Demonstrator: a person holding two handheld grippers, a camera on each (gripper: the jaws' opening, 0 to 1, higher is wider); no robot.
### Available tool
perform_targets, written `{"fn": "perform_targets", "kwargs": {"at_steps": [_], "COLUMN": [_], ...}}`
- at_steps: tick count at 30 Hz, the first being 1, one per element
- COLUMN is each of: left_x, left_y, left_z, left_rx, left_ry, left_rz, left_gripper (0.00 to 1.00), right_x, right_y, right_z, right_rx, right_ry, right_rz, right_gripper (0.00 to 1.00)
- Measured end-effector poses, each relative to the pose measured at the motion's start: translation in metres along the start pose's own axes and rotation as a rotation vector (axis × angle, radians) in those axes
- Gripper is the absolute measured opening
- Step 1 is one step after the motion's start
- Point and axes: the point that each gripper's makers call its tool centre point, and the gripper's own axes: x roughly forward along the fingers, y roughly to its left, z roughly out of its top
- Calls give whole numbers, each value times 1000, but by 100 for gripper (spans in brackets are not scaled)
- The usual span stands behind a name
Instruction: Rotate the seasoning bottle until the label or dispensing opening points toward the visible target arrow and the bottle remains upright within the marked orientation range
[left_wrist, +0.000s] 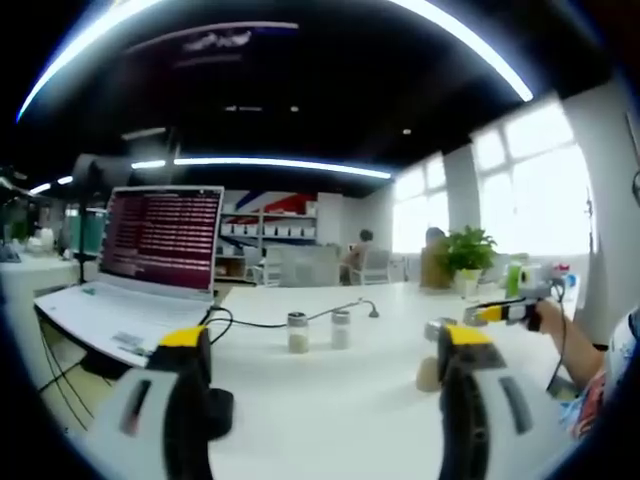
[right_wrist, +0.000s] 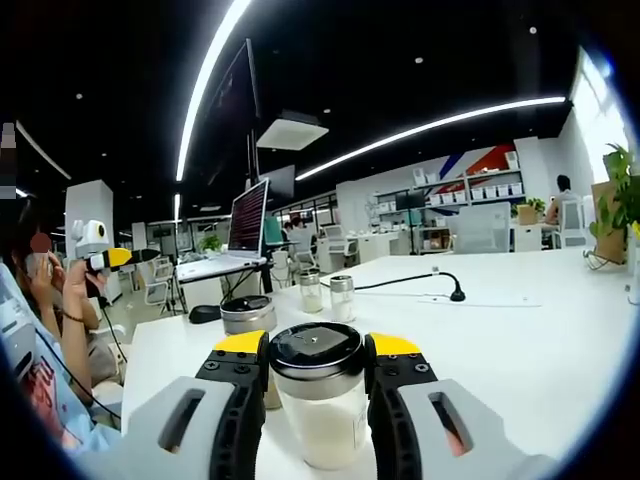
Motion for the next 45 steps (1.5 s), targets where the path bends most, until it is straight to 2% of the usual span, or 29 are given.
{"fn": "perform_targets", "kwargs": {"at_steps": [5, 12, 17, 35, 41, 45], "left_x": [-2, 0, -1, 3, 2, 2], "left_y": [5, 1, -8, -6, -3, -2], "left_z": [4, 4, 10, 3, 4, 2], "left_rx": [7, 29, 51, 33, 39, 33], "left_ry": [-19, -14, -43, -11, -15, -5], "left_rz": [18, 4, -37, -35, -22, -21], "left_gripper": [100, 99, 99, 98, 98, 98], "right_x": [0, -1, -1, 0, 0, -7], "right_y": [-3, 1, 5, 3, 3, 9], "right_z": [2, 1, 0, -2, -2, 4], "right_rx": [0, -7, 0, 26, 28, 51], "right_ry": [-17, -28, -42, -72, -66, -87], "right_rz": [-38, -91, -109, -172, -168, -162], "right_gripper": [37, 37, 37, 38, 39, 53]}}
